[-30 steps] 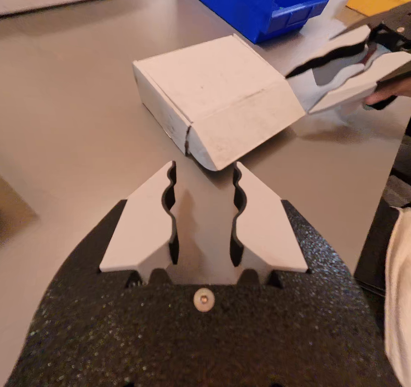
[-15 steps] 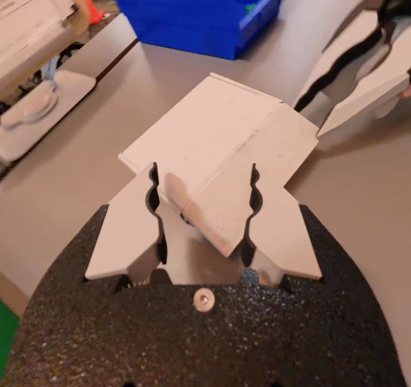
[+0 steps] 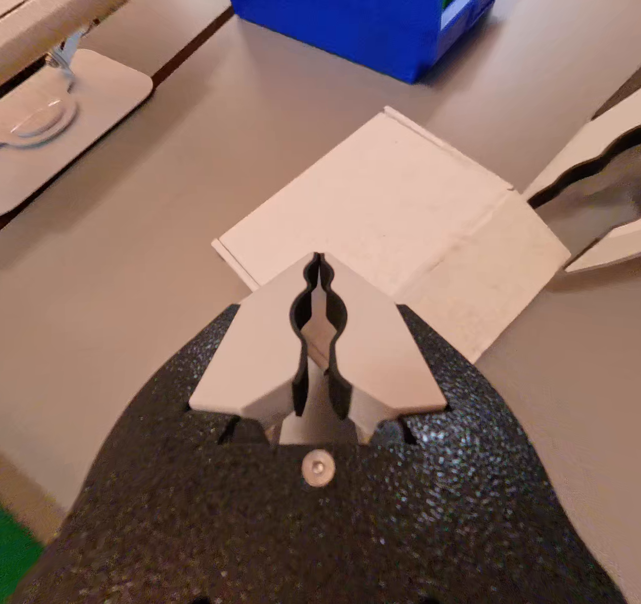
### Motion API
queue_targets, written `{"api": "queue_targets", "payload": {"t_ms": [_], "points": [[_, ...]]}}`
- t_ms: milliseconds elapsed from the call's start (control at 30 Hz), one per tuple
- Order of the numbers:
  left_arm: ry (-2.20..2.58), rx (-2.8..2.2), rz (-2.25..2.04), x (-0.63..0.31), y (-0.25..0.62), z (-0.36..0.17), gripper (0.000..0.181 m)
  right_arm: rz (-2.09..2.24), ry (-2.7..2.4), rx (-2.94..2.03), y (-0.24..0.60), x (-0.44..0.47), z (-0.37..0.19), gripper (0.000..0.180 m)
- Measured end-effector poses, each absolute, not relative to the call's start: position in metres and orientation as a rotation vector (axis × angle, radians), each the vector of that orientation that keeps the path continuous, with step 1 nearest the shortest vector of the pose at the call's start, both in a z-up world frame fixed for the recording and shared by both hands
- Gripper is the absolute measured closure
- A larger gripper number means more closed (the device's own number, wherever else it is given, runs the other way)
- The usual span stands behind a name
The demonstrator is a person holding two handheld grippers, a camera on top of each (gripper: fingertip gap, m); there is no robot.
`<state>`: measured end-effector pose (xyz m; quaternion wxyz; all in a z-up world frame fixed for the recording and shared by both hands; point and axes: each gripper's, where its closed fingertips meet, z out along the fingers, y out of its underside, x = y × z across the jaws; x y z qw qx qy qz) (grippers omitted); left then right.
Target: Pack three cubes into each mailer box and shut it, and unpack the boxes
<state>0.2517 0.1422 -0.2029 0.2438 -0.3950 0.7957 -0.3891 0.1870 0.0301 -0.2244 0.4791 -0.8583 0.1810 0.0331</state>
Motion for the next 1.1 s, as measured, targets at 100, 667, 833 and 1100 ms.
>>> {"api": "queue_targets", "payload": {"t_ms": [100,667,833,1100], "points": [[2.164,-1.121,-1.071,0.251,0.142,-0.204,0.181,0.039,0.439,-2.095,0.032,0.189,-0.225,0.136],[2.087,-1.246,-1.018,0.251,0.143,-0.206,0.181,0.245,0.559,-1.955,0.039,0.186,-0.218,0.127],[2.084,-1.246,-1.011,0.251,0.143,-0.206,0.181,0.193,0.557,-1.968,0.038,0.189,-0.220,0.132],[2.066,-1.273,-1.013,0.251,0.143,-0.206,0.181,0.016,0.545,-2.027,0.043,0.190,-0.224,0.125]]}}
